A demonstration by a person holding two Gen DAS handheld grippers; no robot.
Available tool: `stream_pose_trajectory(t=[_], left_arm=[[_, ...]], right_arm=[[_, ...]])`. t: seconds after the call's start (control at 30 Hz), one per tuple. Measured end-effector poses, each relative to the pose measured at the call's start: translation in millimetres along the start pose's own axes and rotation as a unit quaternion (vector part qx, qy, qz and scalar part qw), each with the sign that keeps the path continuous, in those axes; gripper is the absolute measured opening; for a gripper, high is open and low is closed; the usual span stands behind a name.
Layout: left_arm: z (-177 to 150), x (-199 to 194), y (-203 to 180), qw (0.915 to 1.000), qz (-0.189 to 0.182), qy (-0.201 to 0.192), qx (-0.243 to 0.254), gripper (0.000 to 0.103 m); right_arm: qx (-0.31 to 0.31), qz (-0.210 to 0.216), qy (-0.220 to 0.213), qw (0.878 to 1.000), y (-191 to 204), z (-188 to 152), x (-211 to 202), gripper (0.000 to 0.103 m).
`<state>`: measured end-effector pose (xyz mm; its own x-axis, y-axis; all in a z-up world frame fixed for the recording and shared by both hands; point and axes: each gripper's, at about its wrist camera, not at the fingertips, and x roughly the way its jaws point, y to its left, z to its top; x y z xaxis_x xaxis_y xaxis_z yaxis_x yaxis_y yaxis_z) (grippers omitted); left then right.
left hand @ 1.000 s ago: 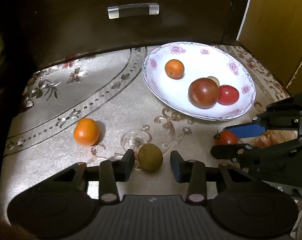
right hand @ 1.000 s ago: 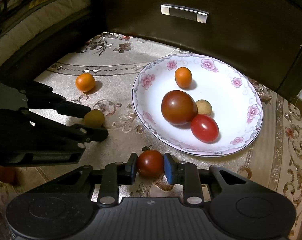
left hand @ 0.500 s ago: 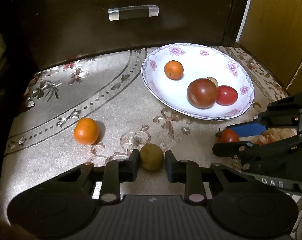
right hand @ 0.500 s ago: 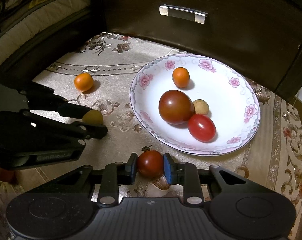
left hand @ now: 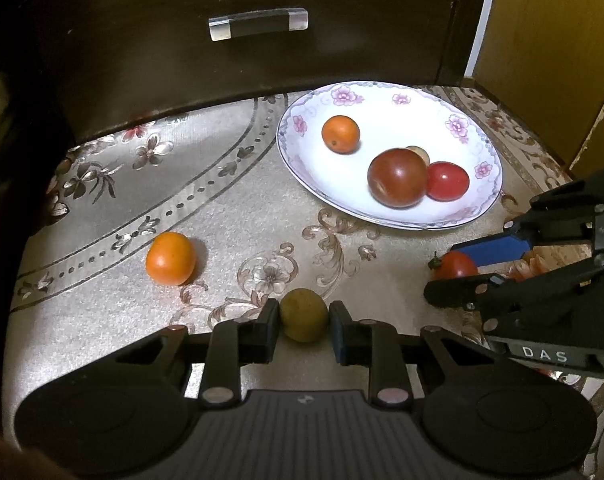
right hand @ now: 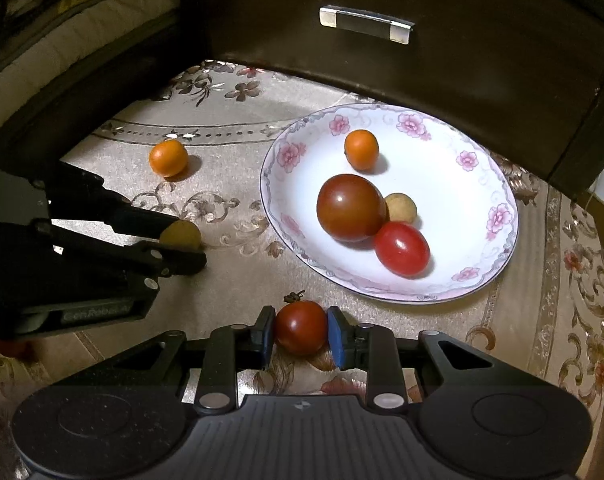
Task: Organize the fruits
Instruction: 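Grasp the olive round fruit with the left gripper while the right grasps the other red cherry tomato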
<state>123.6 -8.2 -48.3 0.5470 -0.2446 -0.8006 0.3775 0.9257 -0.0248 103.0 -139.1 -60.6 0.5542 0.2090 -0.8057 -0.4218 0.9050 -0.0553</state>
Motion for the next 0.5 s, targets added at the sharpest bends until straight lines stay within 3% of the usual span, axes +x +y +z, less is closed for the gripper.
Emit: stream_pose_trajectory(t=[0.5], left_arm=[[-1.2, -7.6, -9.3, 0.9998, -0.013, 0.002, 0.015, 0.033]], right_arm=[[0.001, 0.001, 0.0, 1.0, 1.5, 0.7, -2.7, 0.023]])
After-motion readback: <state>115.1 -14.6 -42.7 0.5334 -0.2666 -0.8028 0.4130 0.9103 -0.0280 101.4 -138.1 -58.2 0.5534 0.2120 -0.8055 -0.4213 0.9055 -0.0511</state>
